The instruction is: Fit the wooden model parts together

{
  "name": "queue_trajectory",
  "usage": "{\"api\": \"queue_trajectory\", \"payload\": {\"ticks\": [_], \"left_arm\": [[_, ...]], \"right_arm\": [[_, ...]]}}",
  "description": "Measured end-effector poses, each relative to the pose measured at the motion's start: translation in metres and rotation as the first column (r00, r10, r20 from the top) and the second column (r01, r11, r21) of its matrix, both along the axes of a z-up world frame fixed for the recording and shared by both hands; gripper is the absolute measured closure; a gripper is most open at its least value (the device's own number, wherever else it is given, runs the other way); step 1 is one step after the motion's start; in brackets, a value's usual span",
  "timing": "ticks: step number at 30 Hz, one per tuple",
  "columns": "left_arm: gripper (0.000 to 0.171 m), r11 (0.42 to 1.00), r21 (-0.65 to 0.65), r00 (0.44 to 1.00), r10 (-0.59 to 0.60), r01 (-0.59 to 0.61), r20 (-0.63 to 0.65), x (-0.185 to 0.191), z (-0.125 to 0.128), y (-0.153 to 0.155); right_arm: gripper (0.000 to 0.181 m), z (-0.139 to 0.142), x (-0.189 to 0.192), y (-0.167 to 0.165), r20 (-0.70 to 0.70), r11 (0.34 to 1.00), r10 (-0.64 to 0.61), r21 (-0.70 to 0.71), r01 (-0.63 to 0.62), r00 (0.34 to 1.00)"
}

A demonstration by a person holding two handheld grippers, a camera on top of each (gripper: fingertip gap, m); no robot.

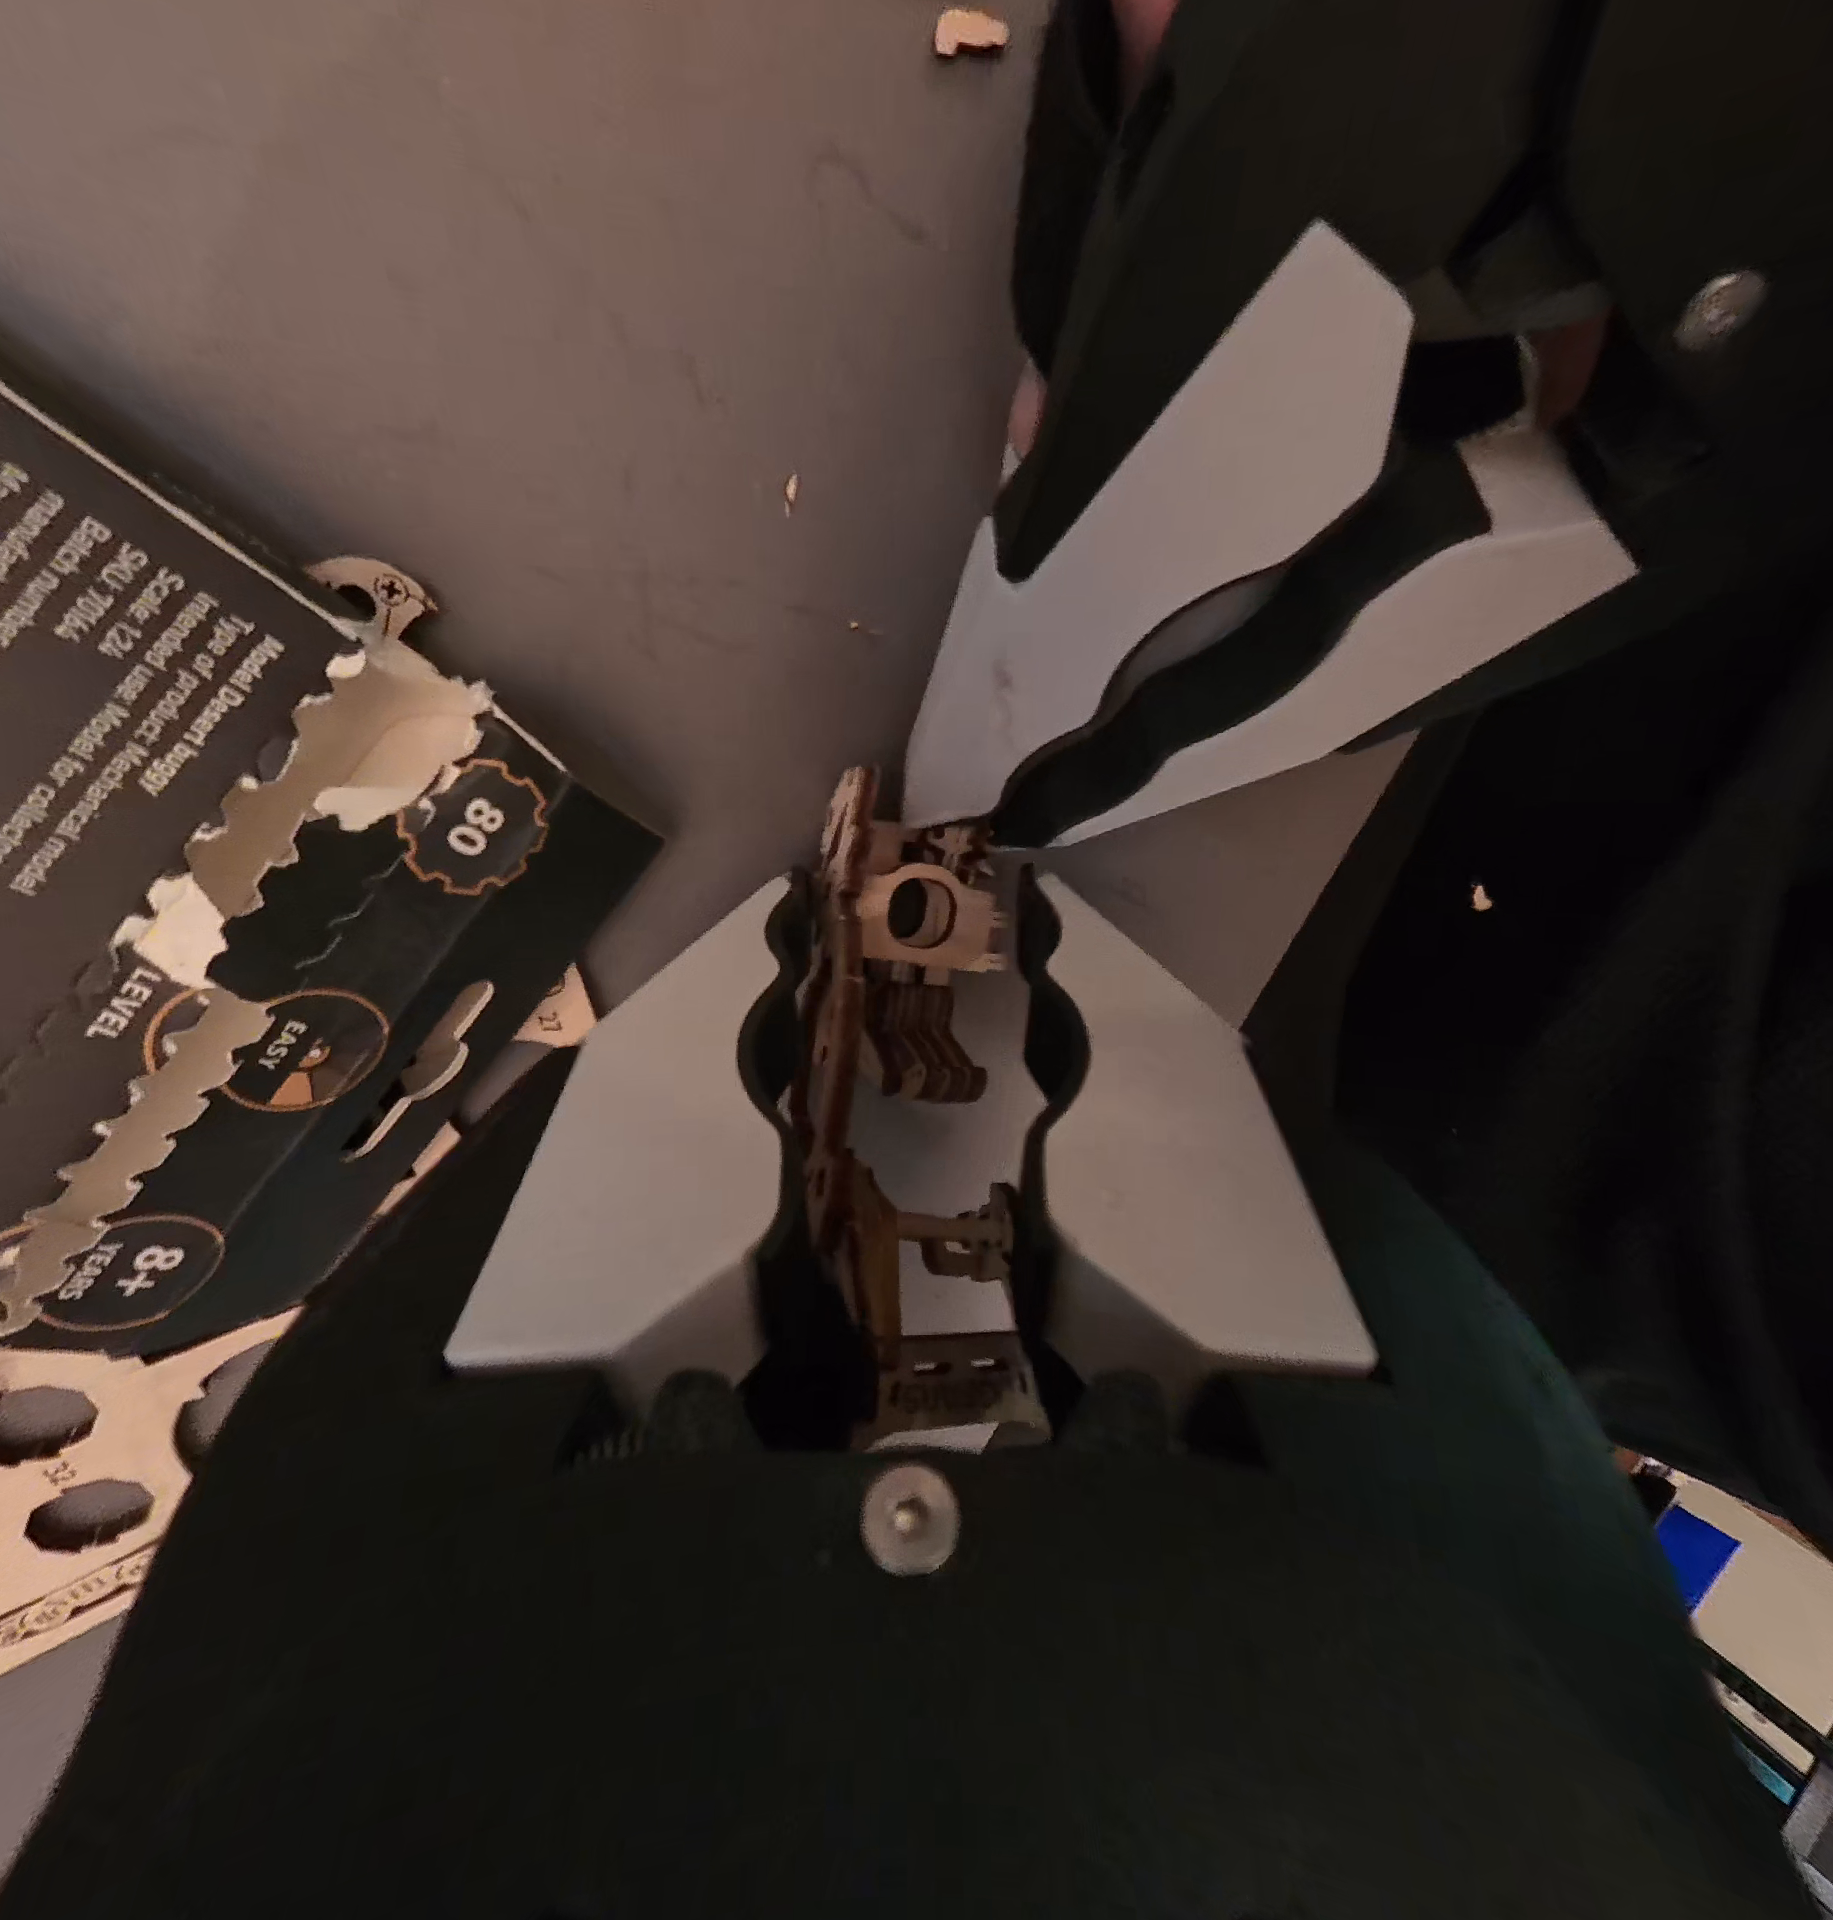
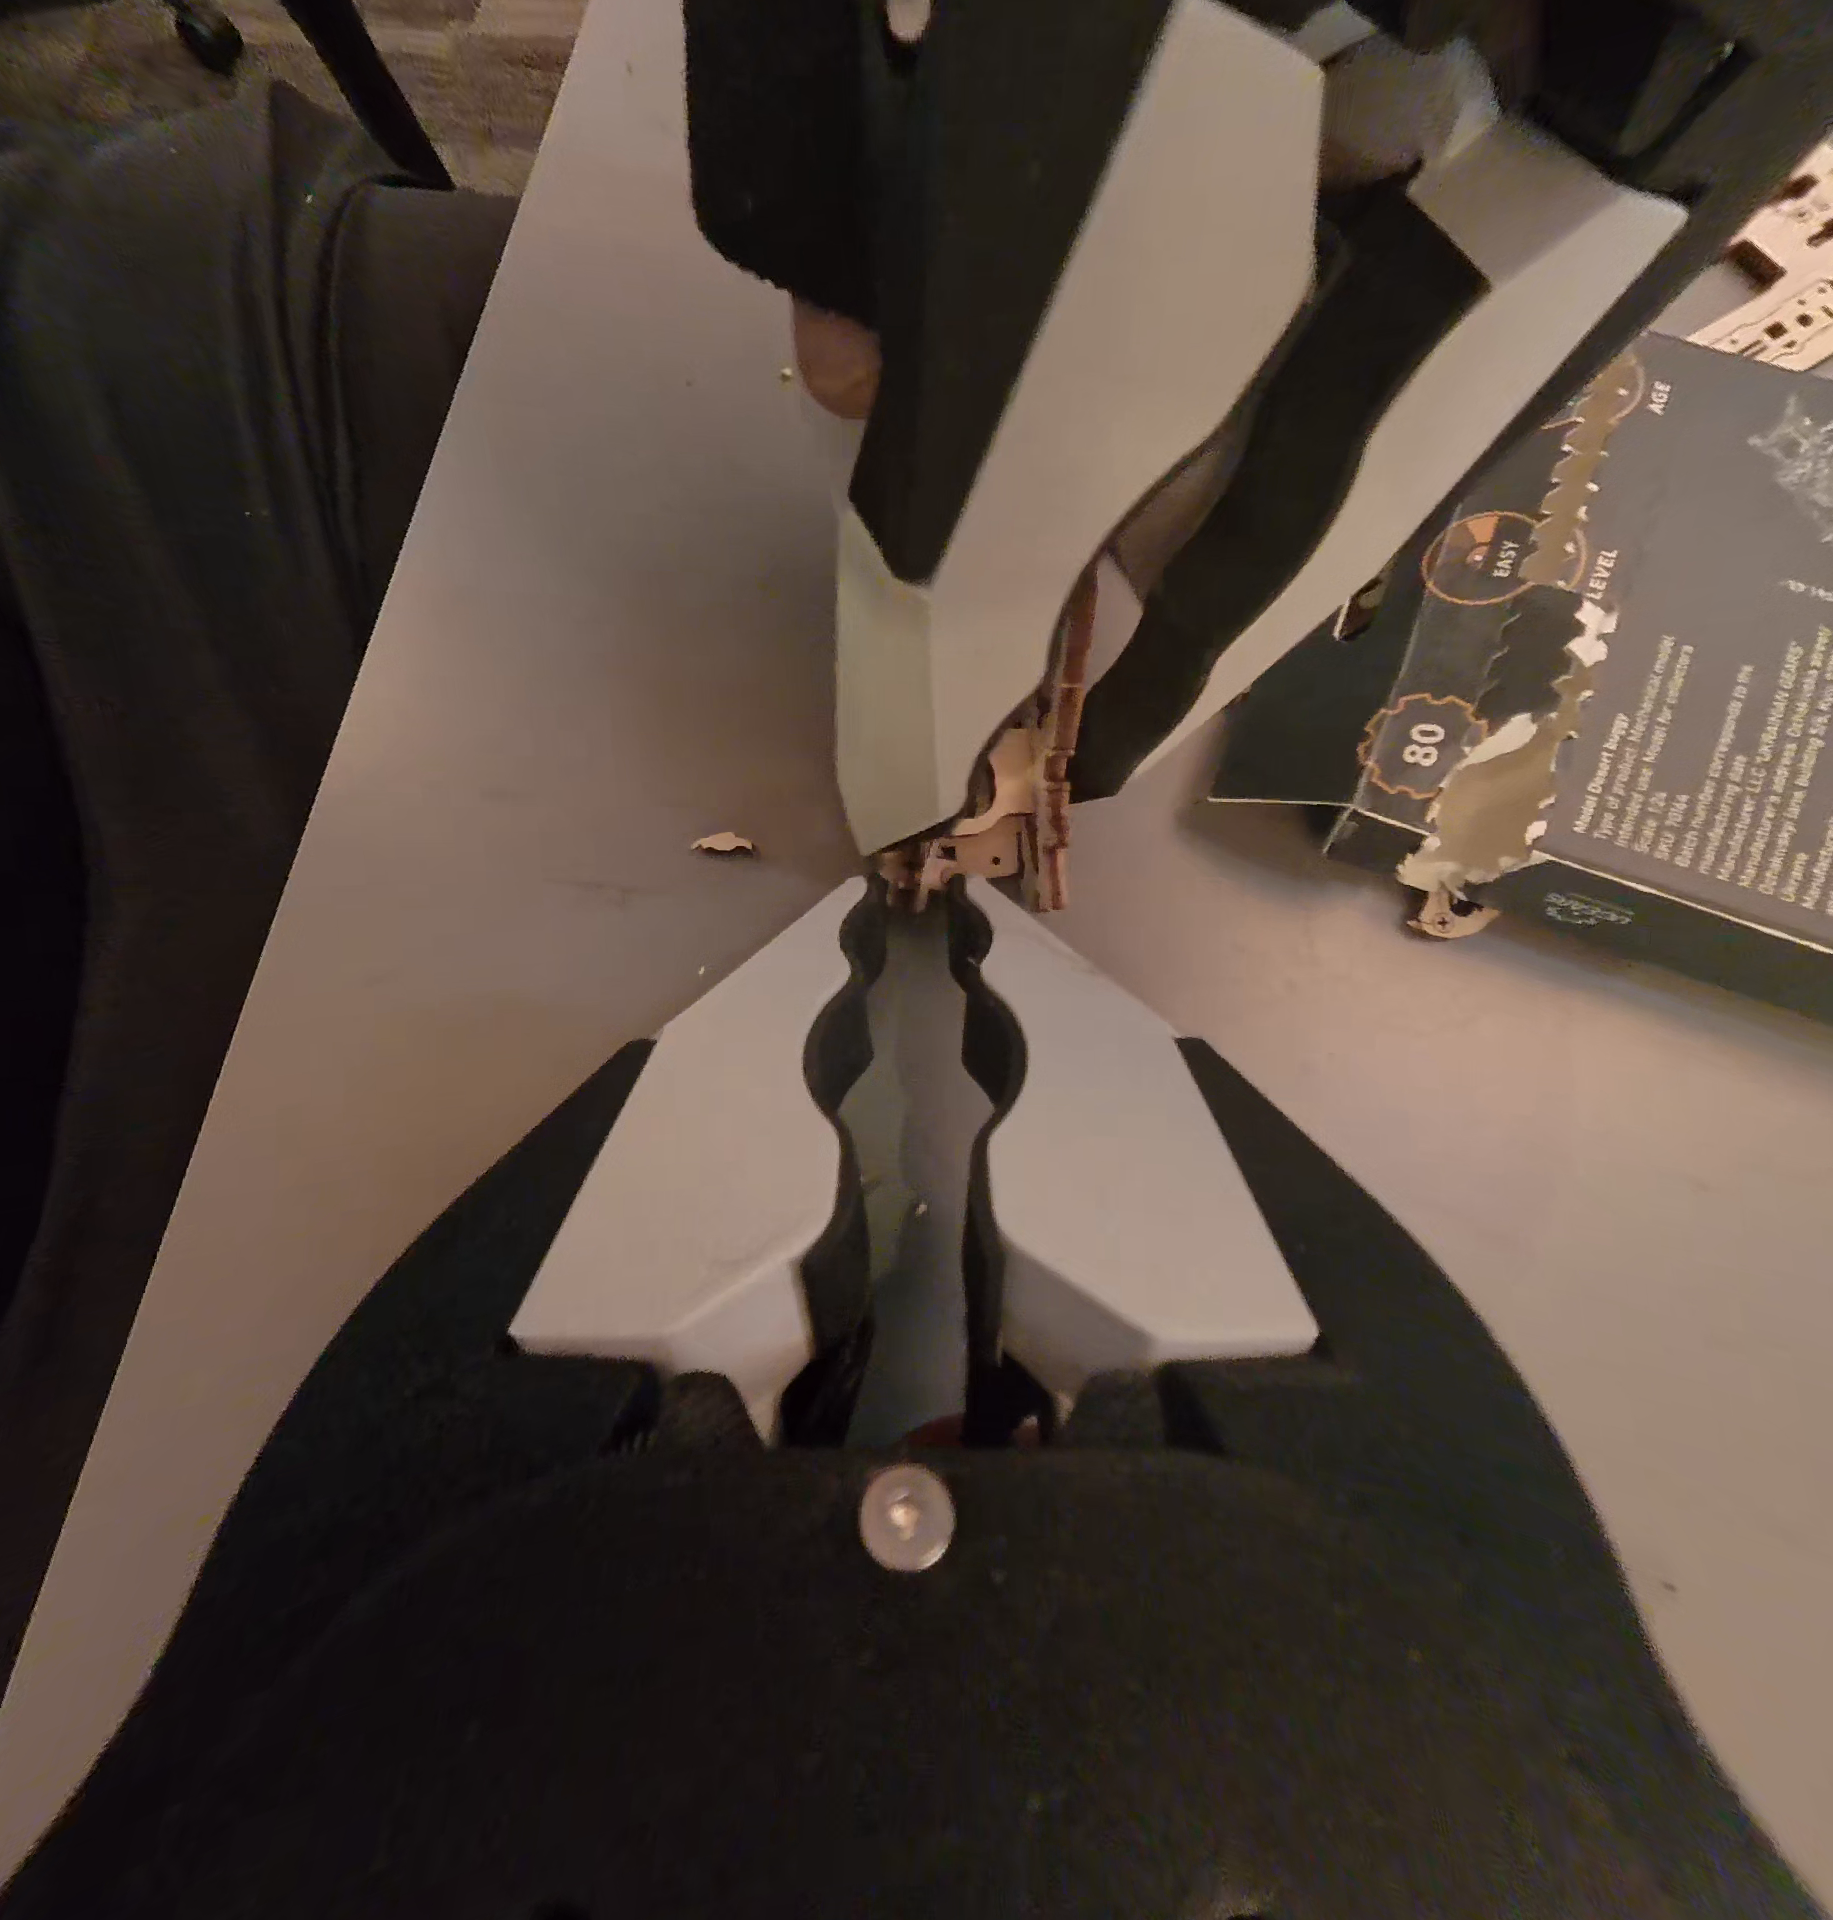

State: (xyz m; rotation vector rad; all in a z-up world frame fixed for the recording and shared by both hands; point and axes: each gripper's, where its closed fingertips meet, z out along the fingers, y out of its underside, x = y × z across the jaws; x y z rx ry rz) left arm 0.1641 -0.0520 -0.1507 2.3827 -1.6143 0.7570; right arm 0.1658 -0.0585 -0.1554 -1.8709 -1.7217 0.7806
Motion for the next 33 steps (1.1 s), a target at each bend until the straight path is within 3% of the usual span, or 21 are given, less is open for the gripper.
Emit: {"api": "queue_trajectory", "payload": {"ticks": [2,5,12,26,33], "left_arm": [[0.125,1.000,-0.016,1.000,-0.015,0.015,0.001,0.001,0.003,-0.004],[0.118,0.993,0.061,0.994,-0.094,0.097,-0.051,-0.003,0.000,-0.003],[0.134,0.970,0.161,0.976,-0.155,0.180,-0.153,-0.010,-0.005,0.001],[0.135,0.994,0.057,0.992,-0.088,0.094,-0.093,-0.010,-0.002,-0.001],[0.135,0.996,0.024,0.992,-0.081,0.084,-0.100,-0.009,-0.002,-0.004]], "right_arm": [[0.173,0.000,0.000,0.002,-0.010,1.000,-0.015,-0.026,0.014,1.000],[0.173,0.000,0.000,0.005,-0.019,0.999,-0.033,-0.039,0.032,0.999],[0.173,-0.001,0.001,0.009,-0.022,0.998,-0.058,-0.036,0.057,0.998],[0.173,0.003,-0.002,0.003,-0.013,1.000,-0.017,0.017,0.017,1.000],[0.173,0.002,-0.004,0.001,0.014,1.000,-0.006,-0.022,0.006,1.000]]}}
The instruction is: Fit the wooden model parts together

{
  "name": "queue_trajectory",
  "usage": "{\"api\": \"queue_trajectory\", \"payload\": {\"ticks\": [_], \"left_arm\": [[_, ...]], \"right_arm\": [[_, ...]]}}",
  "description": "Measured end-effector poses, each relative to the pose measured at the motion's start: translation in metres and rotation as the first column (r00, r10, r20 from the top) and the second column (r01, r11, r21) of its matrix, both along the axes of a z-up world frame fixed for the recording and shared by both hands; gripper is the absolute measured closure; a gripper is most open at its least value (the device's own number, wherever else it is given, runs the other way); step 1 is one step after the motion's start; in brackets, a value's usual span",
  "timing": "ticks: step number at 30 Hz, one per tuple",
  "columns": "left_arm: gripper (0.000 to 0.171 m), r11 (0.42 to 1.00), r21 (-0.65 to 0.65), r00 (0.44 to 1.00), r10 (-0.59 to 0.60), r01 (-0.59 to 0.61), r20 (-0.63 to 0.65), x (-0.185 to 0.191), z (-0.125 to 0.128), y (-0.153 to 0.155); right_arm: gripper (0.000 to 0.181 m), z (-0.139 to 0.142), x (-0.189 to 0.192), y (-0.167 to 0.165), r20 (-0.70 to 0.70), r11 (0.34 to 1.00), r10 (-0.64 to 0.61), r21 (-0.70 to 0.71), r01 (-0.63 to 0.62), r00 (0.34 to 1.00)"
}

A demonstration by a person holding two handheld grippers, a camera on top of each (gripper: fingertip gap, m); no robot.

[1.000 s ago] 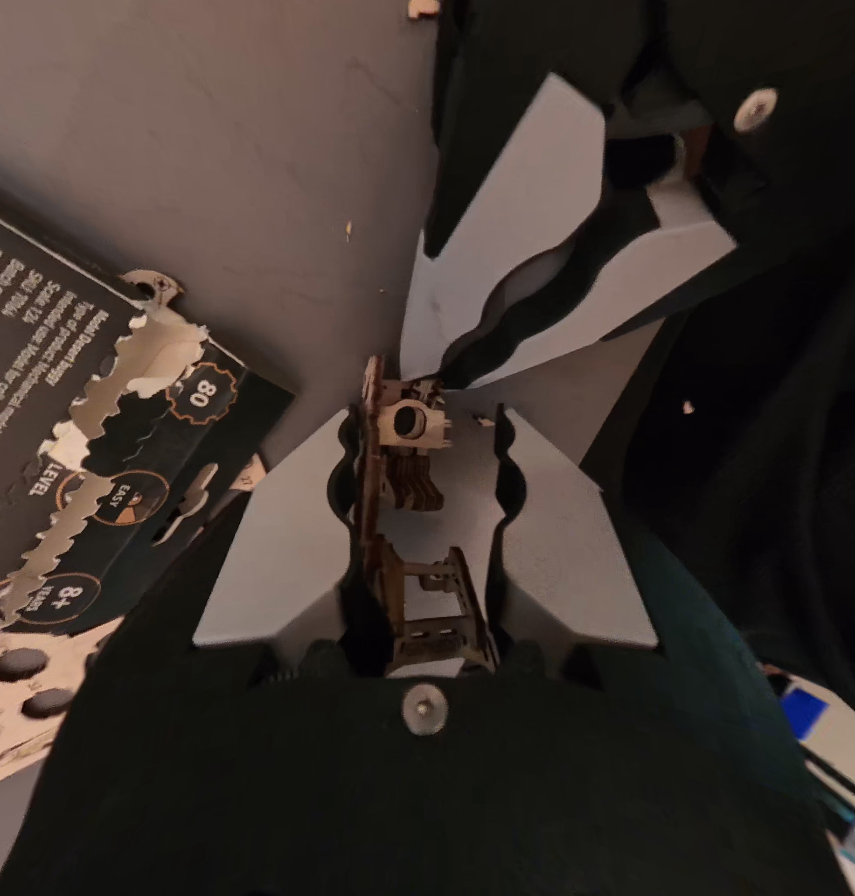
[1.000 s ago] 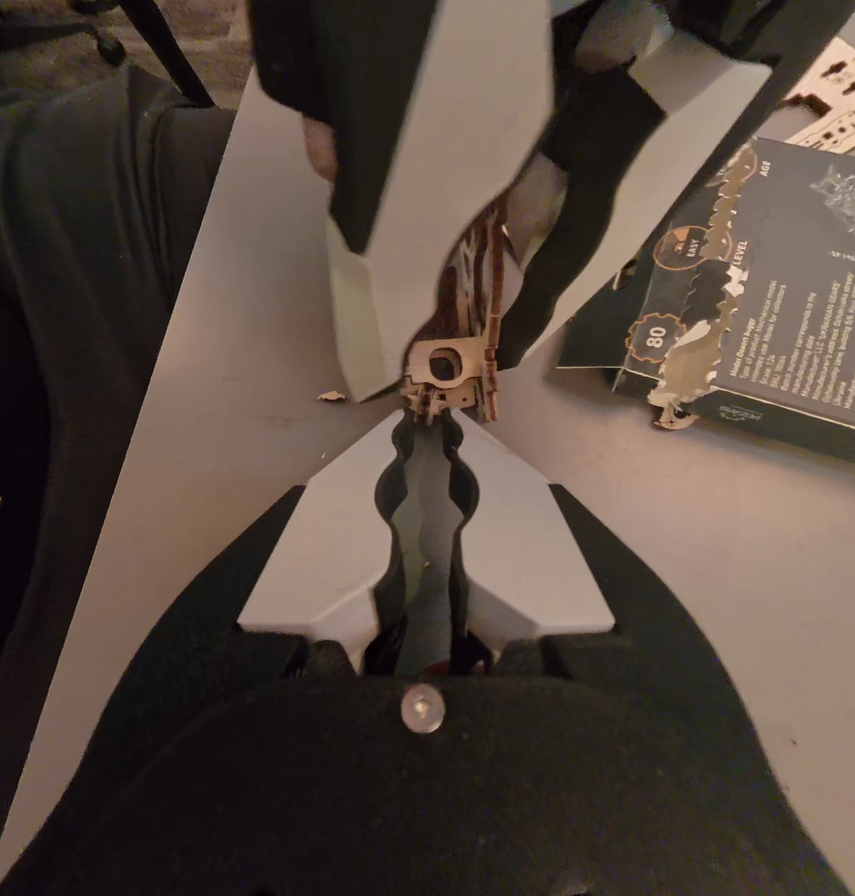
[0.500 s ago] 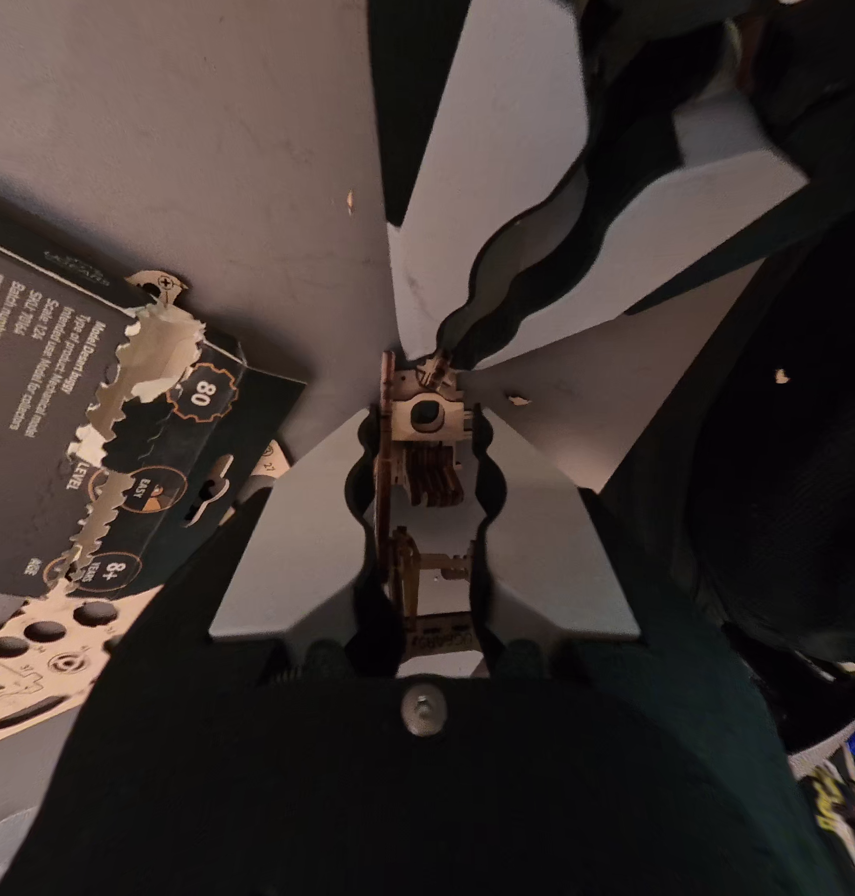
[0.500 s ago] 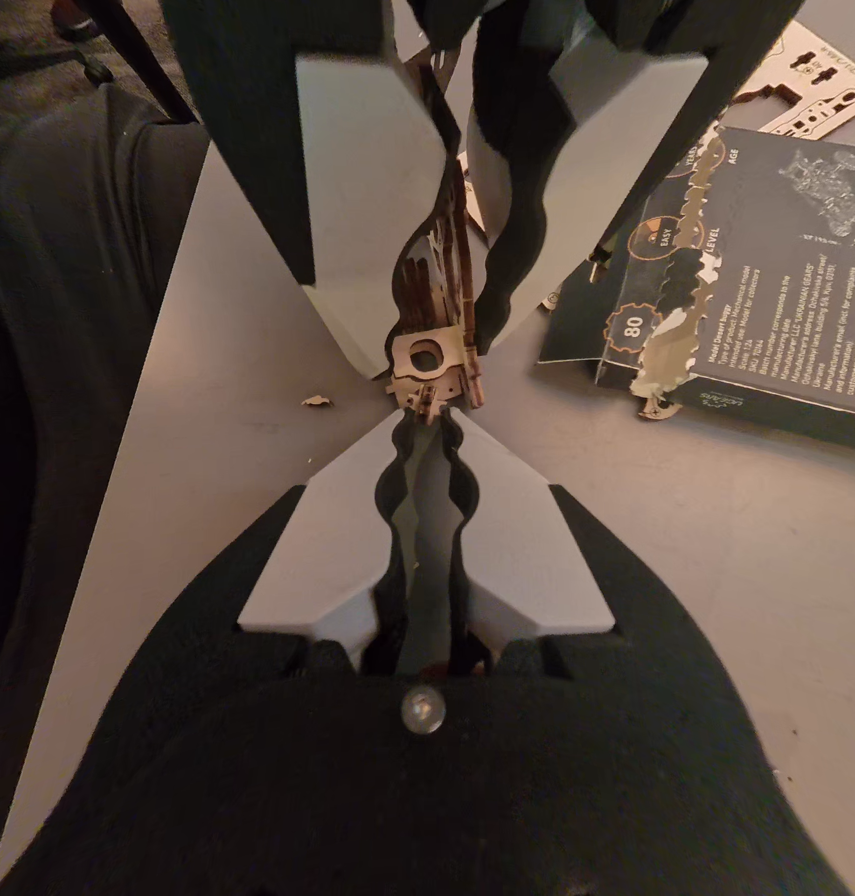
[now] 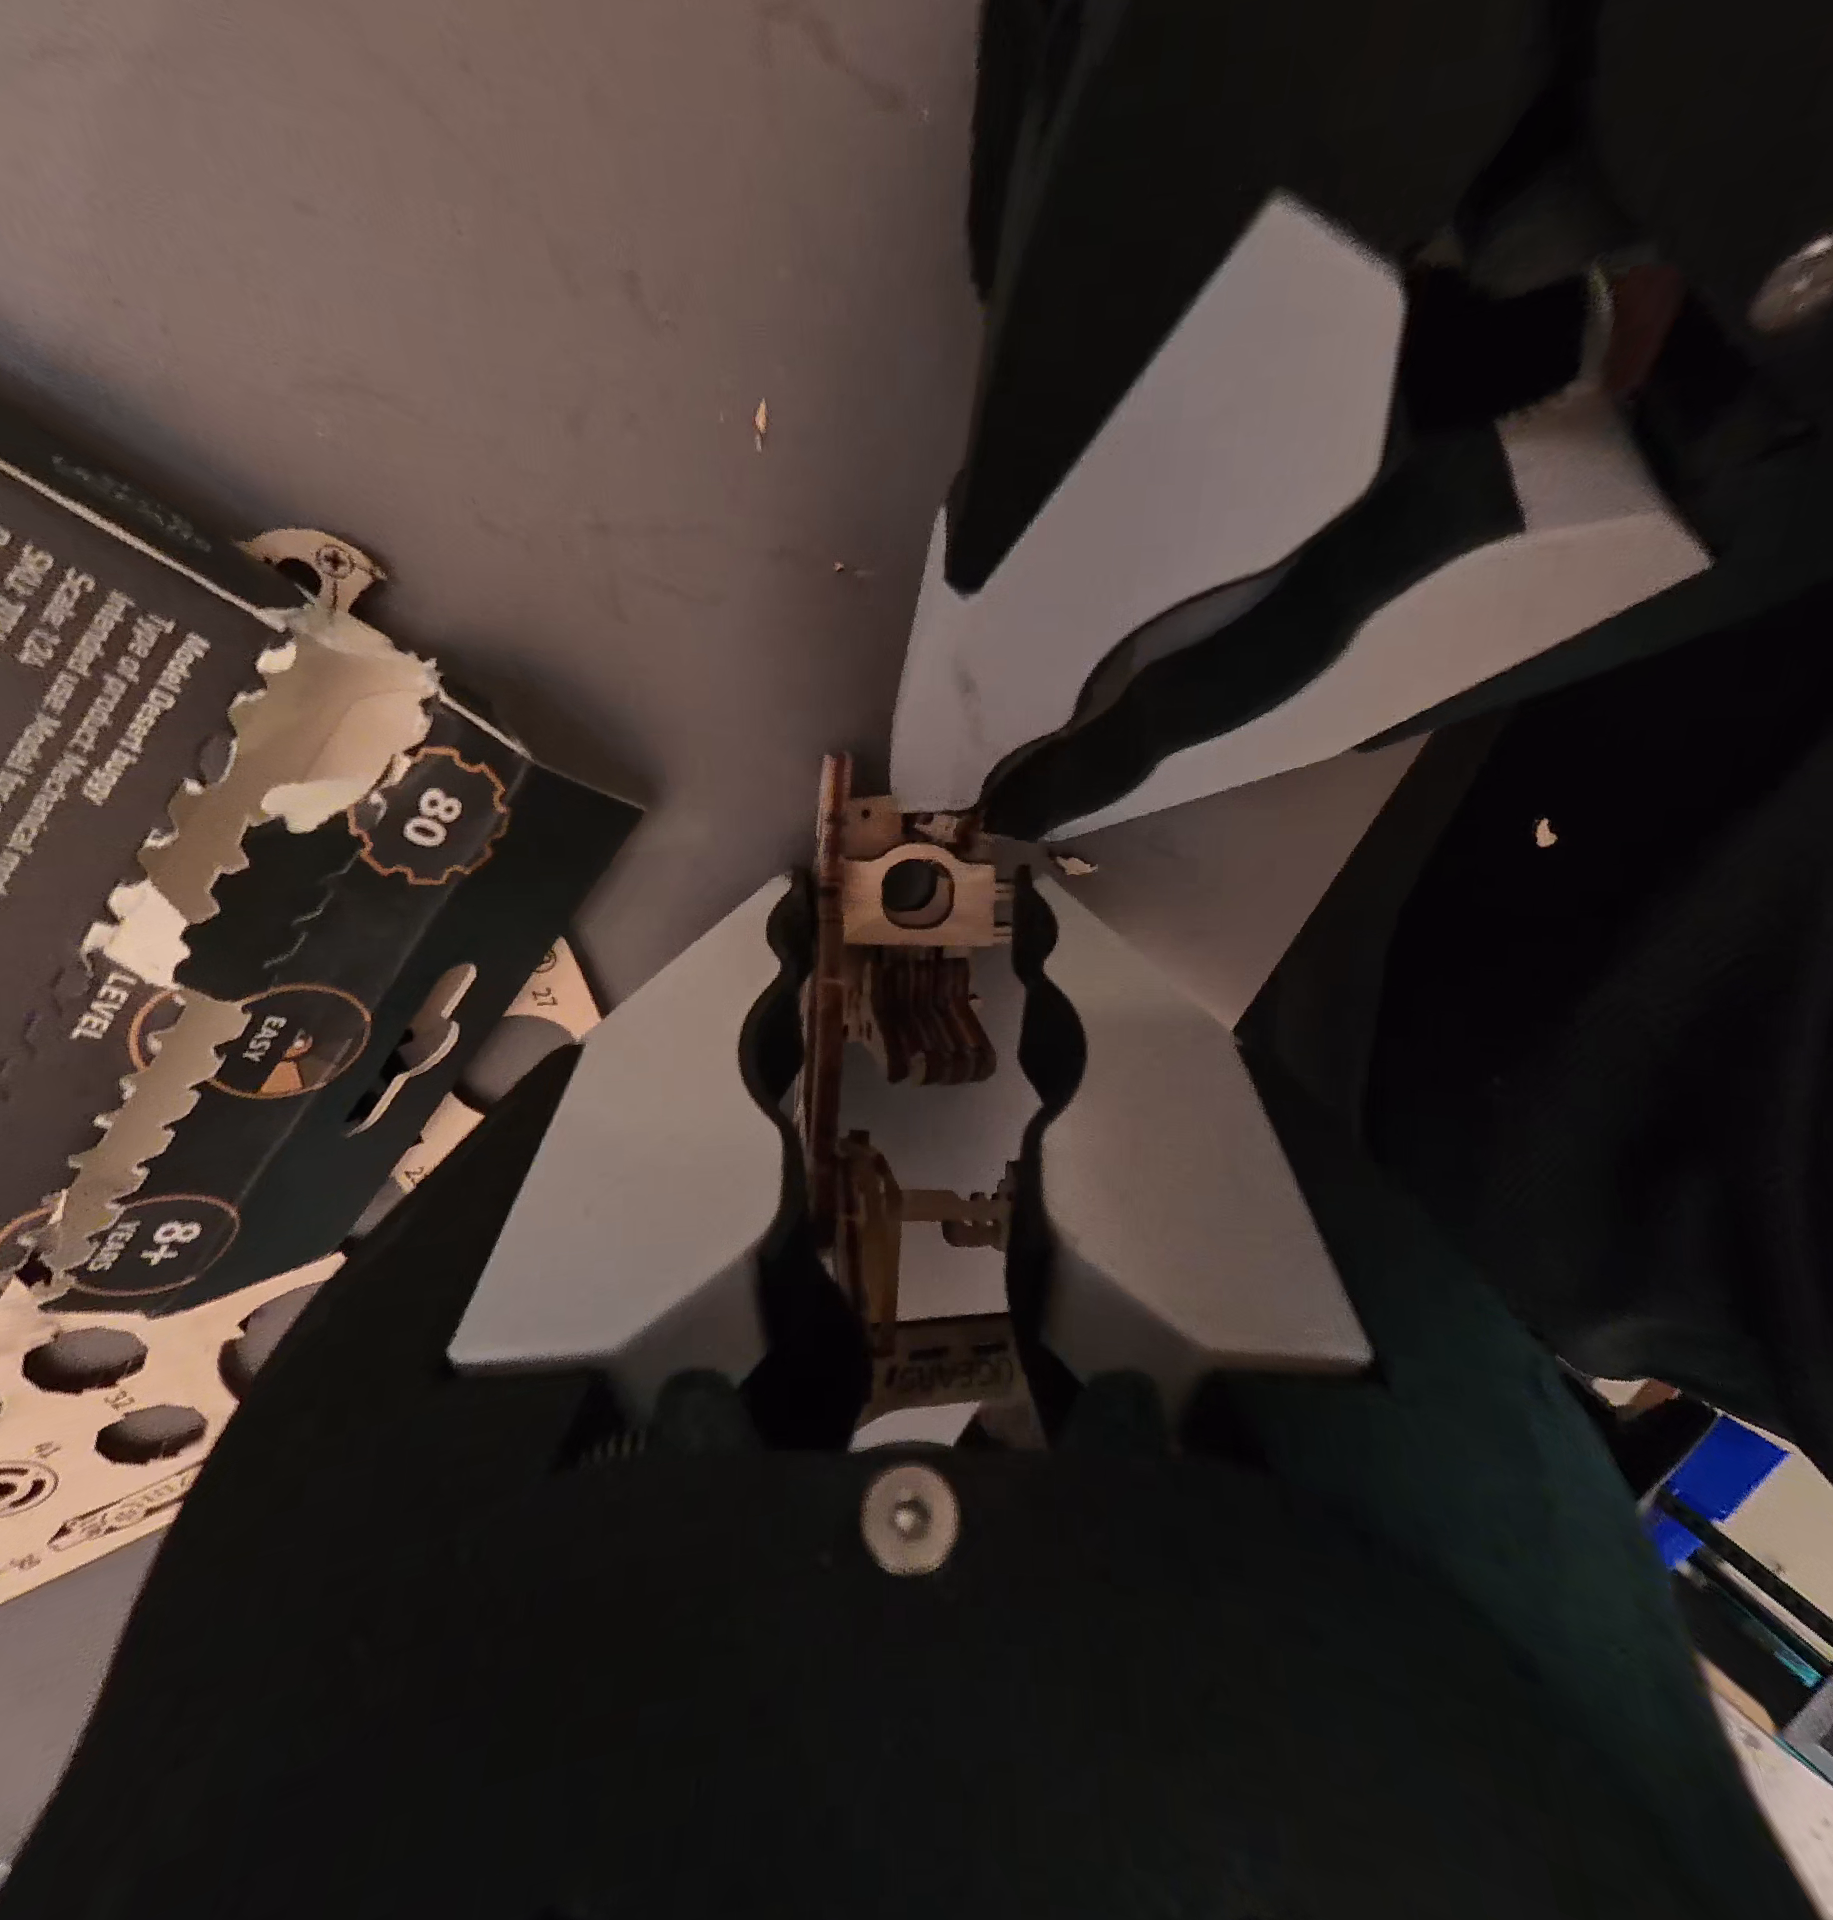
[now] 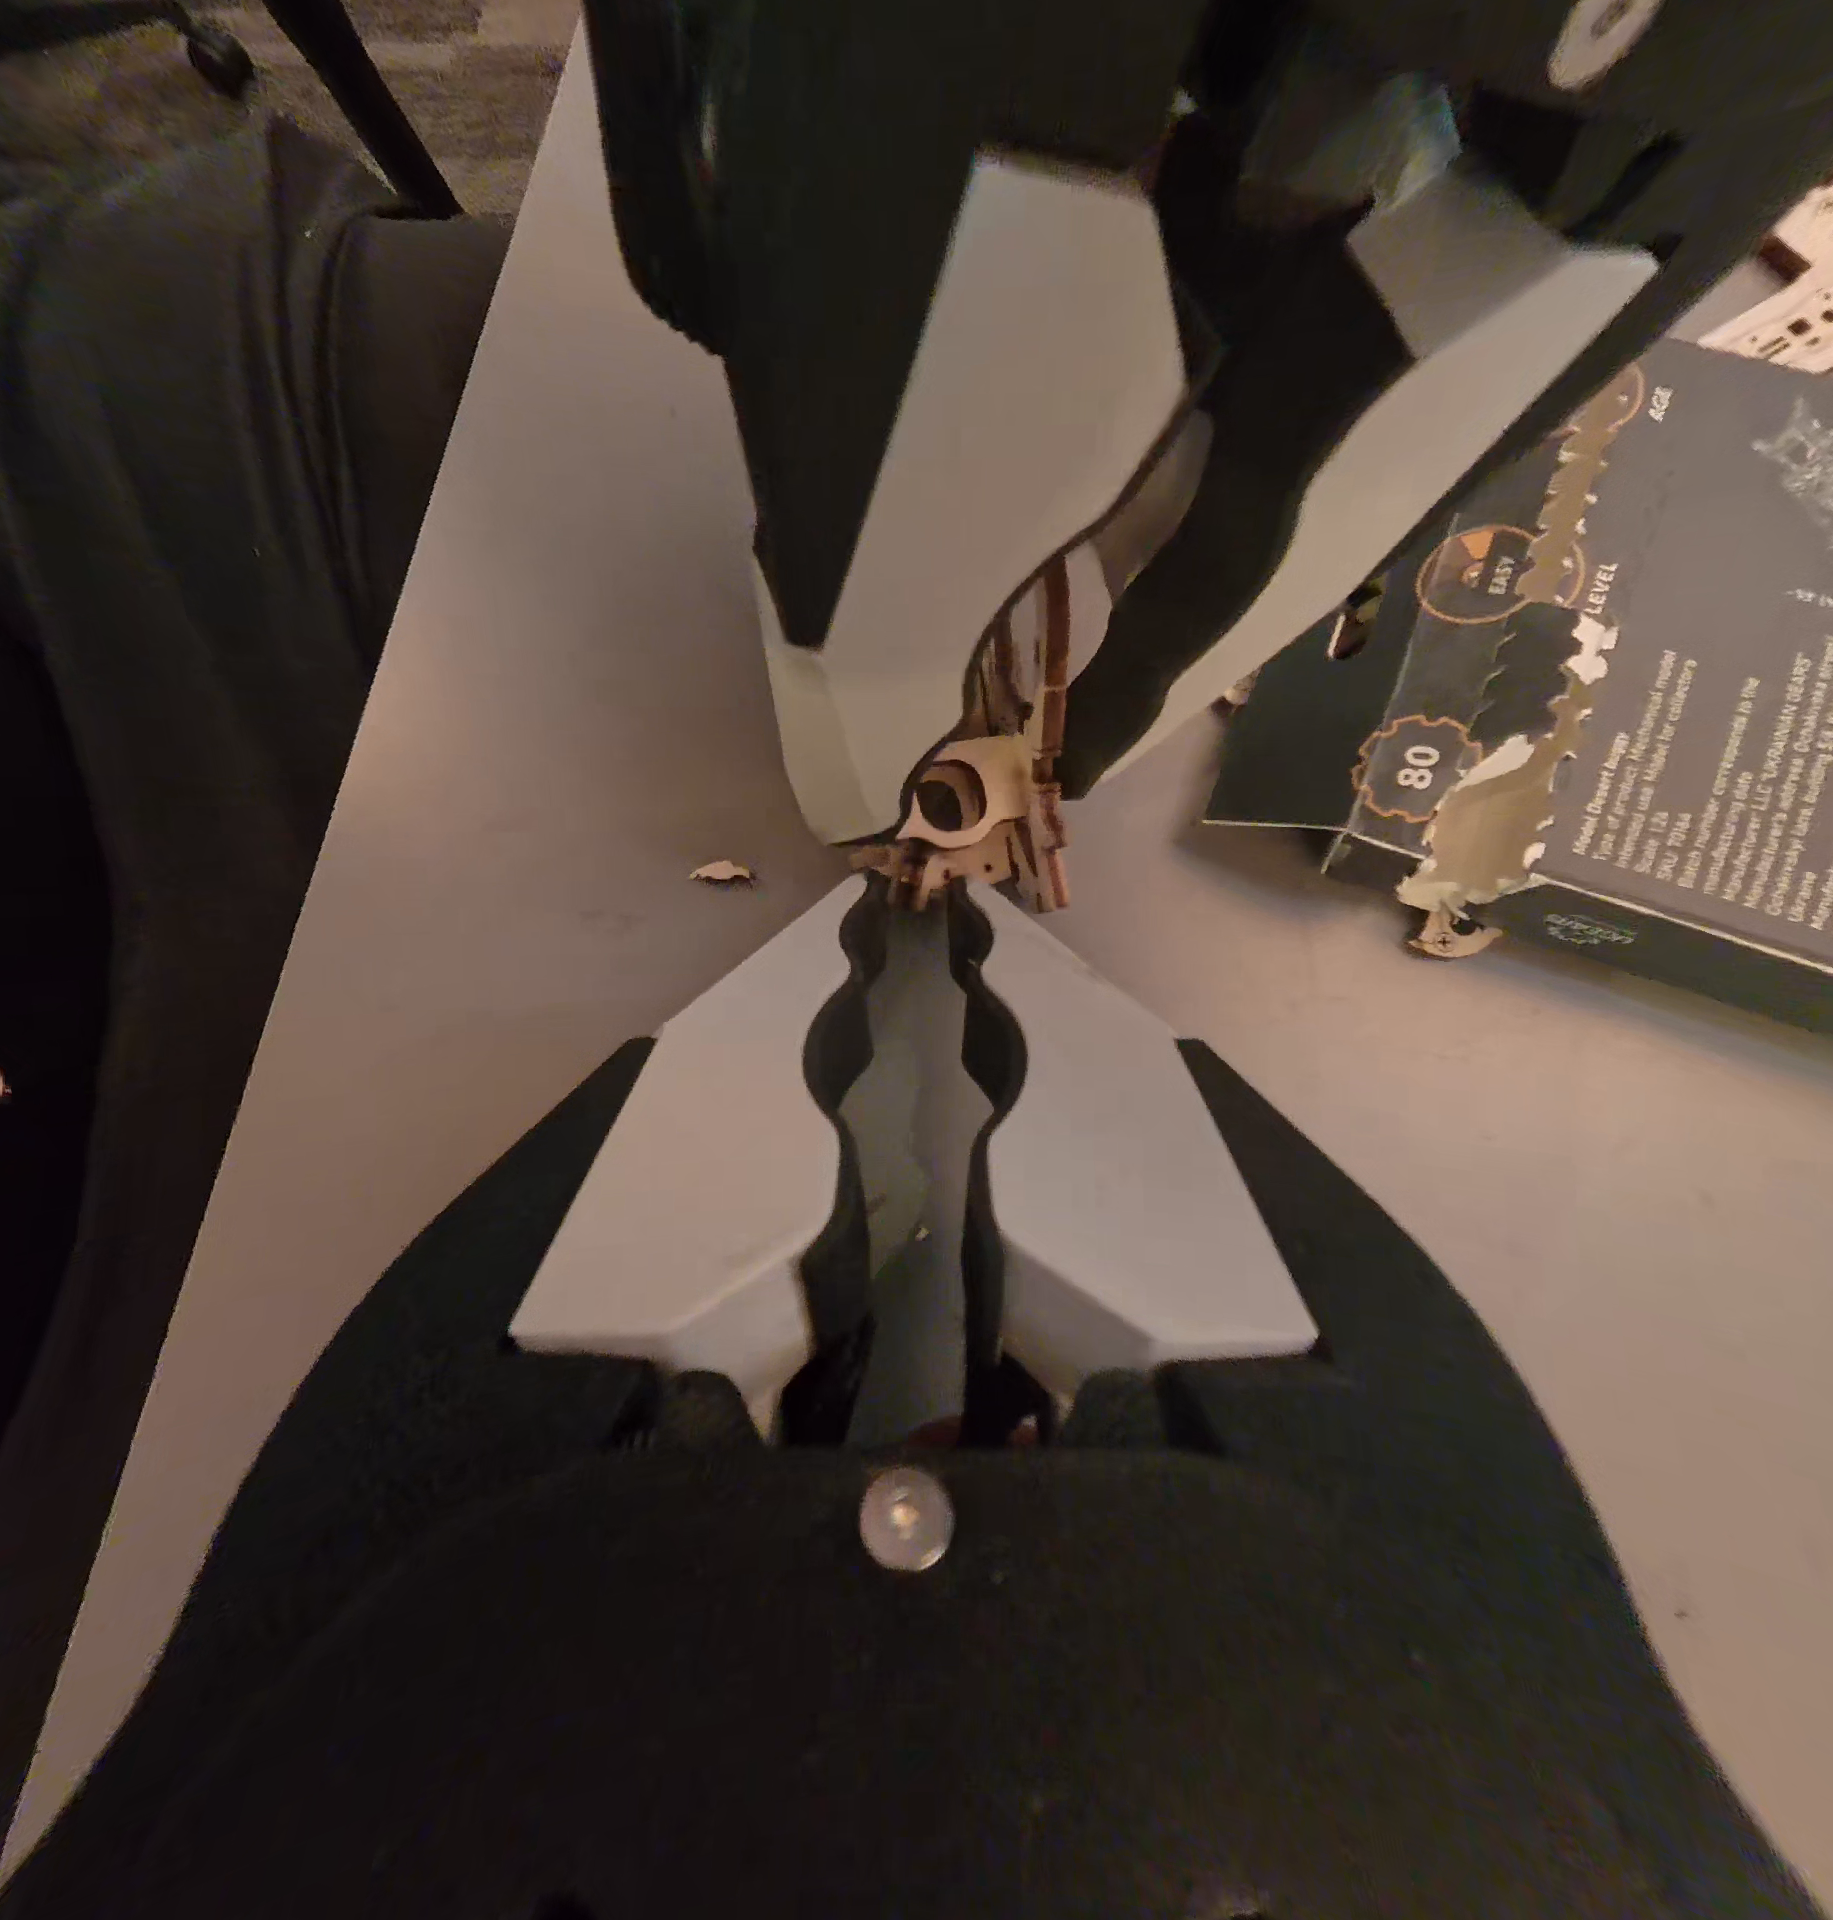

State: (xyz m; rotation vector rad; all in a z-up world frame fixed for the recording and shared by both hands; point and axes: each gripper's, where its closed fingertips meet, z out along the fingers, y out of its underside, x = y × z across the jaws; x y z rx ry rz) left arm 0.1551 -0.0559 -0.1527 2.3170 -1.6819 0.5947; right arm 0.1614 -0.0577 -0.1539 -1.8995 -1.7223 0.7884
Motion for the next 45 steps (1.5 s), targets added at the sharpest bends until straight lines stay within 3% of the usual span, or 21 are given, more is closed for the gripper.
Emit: {"api": "queue_trajectory", "payload": {"ticks": [27,32,36,41,45], "left_arm": [[0.136,0.984,-0.163,0.997,0.072,-0.069,0.012,-0.002,0.004,0.002],[0.126,0.997,-0.076,1.000,0.011,-0.011,0.006,-0.001,0.004,0.001],[0.119,0.995,0.072,0.997,-0.068,0.071,-0.042,-0.005,0.000,0.000],[0.132,0.985,0.139,0.992,-0.094,0.105,-0.082,-0.012,-0.004,0.003],[0.133,0.983,0.141,0.991,-0.104,0.115,-0.086,-0.012,-0.004,0.003]], "right_arm": [[0.173,0.000,-0.006,0.003,0.054,0.998,0.048,0.027,-0.049,0.997],[0.173,-0.001,-0.006,0.003,0.037,1.000,0.028,0.005,-0.028,0.999],[0.173,-0.001,-0.007,0.005,0.027,1.000,0.017,0.000,-0.017,0.999],[0.173,-0.001,-0.008,0.004,0.024,1.000,0.015,0.011,-0.015,1.000],[0.173,-0.001,-0.009,0.005,0.017,1.000,0.011,0.020,-0.011,1.000]]}}
